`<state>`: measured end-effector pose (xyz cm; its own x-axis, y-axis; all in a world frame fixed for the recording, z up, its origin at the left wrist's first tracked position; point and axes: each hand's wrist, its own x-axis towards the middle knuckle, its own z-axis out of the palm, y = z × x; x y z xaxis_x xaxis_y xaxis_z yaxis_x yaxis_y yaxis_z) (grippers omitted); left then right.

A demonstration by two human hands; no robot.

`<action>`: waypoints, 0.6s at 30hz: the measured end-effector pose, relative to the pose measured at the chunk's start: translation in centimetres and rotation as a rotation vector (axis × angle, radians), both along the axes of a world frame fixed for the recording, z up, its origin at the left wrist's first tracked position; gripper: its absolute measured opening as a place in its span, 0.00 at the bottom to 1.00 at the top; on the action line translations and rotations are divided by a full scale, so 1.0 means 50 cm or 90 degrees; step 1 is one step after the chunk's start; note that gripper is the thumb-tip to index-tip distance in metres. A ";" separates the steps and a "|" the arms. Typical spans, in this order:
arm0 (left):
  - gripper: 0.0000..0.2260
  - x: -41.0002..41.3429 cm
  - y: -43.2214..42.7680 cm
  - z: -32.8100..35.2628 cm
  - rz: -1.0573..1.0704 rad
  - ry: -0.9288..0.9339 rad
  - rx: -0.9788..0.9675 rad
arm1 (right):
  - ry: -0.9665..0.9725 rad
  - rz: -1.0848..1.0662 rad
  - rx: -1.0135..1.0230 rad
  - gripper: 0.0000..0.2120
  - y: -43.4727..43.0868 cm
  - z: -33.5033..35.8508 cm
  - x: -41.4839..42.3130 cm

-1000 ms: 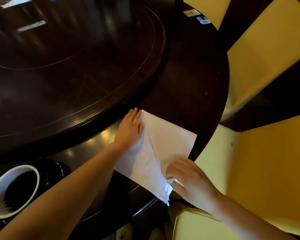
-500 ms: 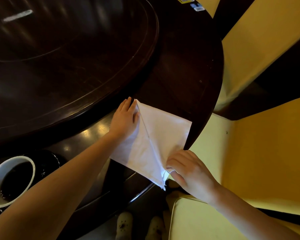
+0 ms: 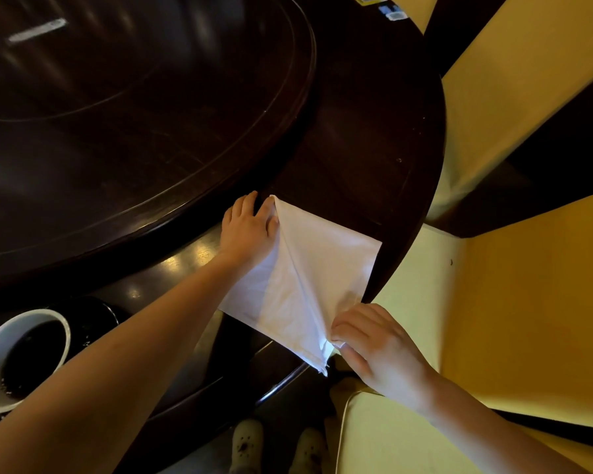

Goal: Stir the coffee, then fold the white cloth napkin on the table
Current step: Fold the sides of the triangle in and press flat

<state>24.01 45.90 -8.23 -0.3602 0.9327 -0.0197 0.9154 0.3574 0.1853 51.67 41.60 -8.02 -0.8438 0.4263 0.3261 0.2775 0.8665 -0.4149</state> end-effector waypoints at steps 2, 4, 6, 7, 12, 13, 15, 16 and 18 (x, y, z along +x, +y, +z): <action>0.21 0.001 0.006 0.005 0.019 -0.044 0.029 | -0.007 -0.003 0.002 0.07 -0.002 -0.003 -0.001; 0.19 -0.002 0.016 0.016 0.079 -0.128 0.095 | -0.008 -0.006 0.003 0.08 -0.004 -0.005 -0.003; 0.18 -0.011 0.031 0.030 0.146 -0.210 0.133 | -0.009 -0.008 0.000 0.08 -0.005 -0.005 -0.004; 0.18 -0.017 0.040 0.035 0.167 -0.238 0.129 | -0.012 -0.006 -0.003 0.07 -0.006 -0.004 -0.006; 0.18 -0.023 0.085 0.038 0.150 -0.246 0.011 | -0.012 0.004 -0.041 0.08 -0.005 -0.009 -0.007; 0.18 -0.020 0.091 0.039 0.159 -0.259 0.012 | -0.017 -0.002 -0.046 0.11 -0.006 -0.009 -0.007; 0.15 -0.014 0.102 0.041 0.200 -0.282 0.035 | -0.019 -0.009 -0.053 0.14 -0.010 -0.006 -0.005; 0.13 -0.011 0.104 0.043 0.214 -0.283 0.047 | -0.010 -0.012 -0.063 0.14 -0.013 -0.006 -0.003; 0.10 -0.006 0.107 0.045 0.213 -0.266 0.058 | 0.032 -0.030 -0.106 0.13 -0.016 0.000 -0.002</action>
<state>23.70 51.28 -5.96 -0.6169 0.7726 -0.1499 0.5955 0.5827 0.5530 51.57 40.78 -8.03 -0.8058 0.5169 0.2889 0.2917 0.7711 -0.5660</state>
